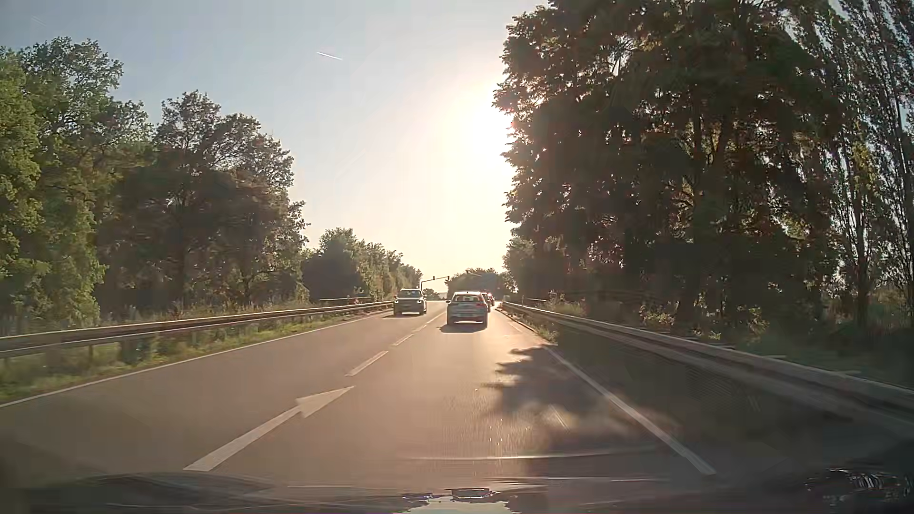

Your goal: Follow the waypoints while adhering to traffic rules and regulations

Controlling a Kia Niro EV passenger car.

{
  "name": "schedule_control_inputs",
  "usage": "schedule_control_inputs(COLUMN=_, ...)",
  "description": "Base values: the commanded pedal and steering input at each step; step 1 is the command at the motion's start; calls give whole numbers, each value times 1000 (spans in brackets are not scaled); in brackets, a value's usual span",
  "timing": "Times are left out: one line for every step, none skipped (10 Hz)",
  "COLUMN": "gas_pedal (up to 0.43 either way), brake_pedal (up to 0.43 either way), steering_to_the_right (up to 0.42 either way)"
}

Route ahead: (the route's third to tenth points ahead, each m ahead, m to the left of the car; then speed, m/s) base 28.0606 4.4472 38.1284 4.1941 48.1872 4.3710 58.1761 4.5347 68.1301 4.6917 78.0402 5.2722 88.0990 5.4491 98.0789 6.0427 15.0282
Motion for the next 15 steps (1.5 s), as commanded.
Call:
schedule_control_inputs(gas_pedal=169, brake_pedal=0, steering_to_the_right=0)
schedule_control_inputs(gas_pedal=169, brake_pedal=0, steering_to_the_right=0)
schedule_control_inputs(gas_pedal=169, brake_pedal=0, steering_to_the_right=0)
schedule_control_inputs(gas_pedal=169, brake_pedal=0, steering_to_the_right=0)
schedule_control_inputs(gas_pedal=169, brake_pedal=0, steering_to_the_right=0)
schedule_control_inputs(gas_pedal=169, brake_pedal=0, steering_to_the_right=0)
schedule_control_inputs(gas_pedal=169, brake_pedal=0, steering_to_the_right=0)
schedule_control_inputs(gas_pedal=169, brake_pedal=0, steering_to_the_right=0)
schedule_control_inputs(gas_pedal=169, brake_pedal=0, steering_to_the_right=0)
schedule_control_inputs(gas_pedal=169, brake_pedal=0, steering_to_the_right=0)
schedule_control_inputs(gas_pedal=169, brake_pedal=0, steering_to_the_right=0)
schedule_control_inputs(gas_pedal=169, brake_pedal=0, steering_to_the_right=0)
schedule_control_inputs(gas_pedal=169, brake_pedal=0, steering_to_the_right=0)
schedule_control_inputs(gas_pedal=169, brake_pedal=0, steering_to_the_right=0)
schedule_control_inputs(gas_pedal=169, brake_pedal=0, steering_to_the_right=0)
